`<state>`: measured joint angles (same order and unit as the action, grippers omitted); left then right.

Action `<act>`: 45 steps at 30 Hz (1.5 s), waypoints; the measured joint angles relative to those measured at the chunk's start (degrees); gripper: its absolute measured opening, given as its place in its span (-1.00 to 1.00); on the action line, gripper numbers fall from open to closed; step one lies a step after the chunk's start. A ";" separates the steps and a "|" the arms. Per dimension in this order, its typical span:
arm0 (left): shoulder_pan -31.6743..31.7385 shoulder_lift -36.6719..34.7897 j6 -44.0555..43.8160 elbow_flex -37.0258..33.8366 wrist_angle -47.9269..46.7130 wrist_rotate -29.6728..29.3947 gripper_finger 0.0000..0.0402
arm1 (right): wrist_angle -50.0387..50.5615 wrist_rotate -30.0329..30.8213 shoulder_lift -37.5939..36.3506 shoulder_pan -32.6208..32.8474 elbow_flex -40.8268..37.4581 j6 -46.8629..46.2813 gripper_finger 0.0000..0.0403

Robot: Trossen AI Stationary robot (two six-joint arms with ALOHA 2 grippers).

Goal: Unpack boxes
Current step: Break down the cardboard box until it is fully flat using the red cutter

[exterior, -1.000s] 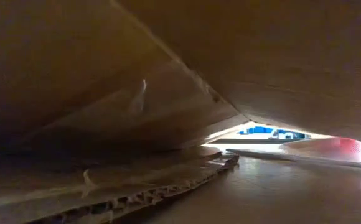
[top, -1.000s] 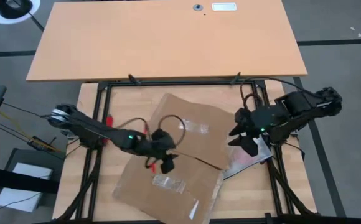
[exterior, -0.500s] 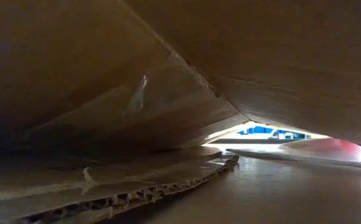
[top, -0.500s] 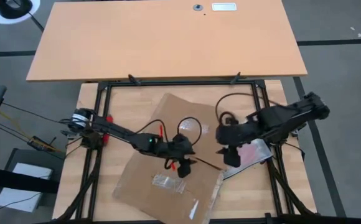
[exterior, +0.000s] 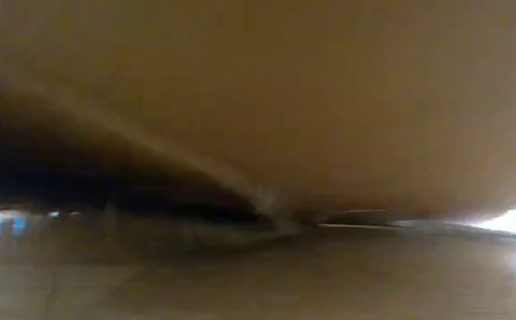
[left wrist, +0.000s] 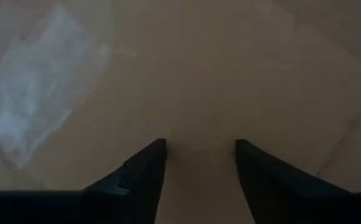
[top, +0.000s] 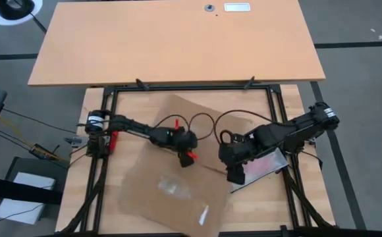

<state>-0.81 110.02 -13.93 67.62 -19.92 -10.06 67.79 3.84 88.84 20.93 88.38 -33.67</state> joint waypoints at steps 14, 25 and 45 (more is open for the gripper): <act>10.24 -9.01 -0.44 0.50 -12.55 1.09 0.01 | 0.36 4.26 -1.36 -5.76 0.00 -5.24 0.04; 13.74 -29.87 16.63 12.47 -10.28 16.48 -0.41 | -15.35 2.86 -12.37 -20.28 0.00 3.98 -0.17; 17.73 -63.31 5.93 -10.37 -3.44 17.17 -0.84 | -28.95 4.06 -36.59 -28.54 -16.56 17.22 -0.88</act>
<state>16.93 46.71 -8.00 57.25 -23.35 7.11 38.84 7.90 52.24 -7.62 71.81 -16.45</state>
